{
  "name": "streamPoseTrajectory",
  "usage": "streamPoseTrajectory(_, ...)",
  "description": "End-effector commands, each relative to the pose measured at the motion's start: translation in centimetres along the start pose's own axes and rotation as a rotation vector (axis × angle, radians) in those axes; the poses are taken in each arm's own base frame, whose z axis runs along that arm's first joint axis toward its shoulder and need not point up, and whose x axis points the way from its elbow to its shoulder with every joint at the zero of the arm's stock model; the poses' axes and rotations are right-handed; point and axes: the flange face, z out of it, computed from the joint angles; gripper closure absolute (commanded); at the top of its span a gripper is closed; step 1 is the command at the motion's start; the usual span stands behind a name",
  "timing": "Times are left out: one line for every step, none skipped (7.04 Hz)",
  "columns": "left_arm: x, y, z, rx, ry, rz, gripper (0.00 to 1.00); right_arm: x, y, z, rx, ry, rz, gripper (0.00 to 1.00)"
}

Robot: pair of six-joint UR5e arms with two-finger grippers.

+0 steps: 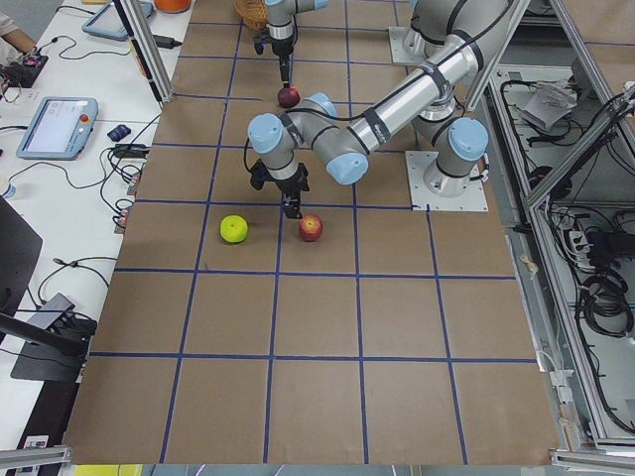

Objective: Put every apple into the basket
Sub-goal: 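Grasp the dark red apple with right gripper while left grasps red apple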

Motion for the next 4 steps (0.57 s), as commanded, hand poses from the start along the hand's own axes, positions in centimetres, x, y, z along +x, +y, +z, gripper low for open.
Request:
streamPoseTrajectory(-1.8,1.2,4.5,0.028,-0.013,-0.03,0.0,-0.2,-0.3,1.7,-0.013,0.004,-0.004,0.0)
streamPoseTrajectory(-1.7,1.1,6.0,0.012,0.003,-0.033,0.0,-0.3,-0.4,2.6,-0.026,0.008,-0.003,0.0)
streamPoseTrajectory(-1.8,0.9,7.1,0.009,0.008,-0.034,0.0,-0.3,-0.4,3.2,-0.035,0.01,-0.004,0.0)
streamPoseTrajectory(-1.9,0.5,8.0,0.009,0.008,-0.035,0.0,-0.2,-0.4,4.0,-0.049,0.014,-0.002,0.0)
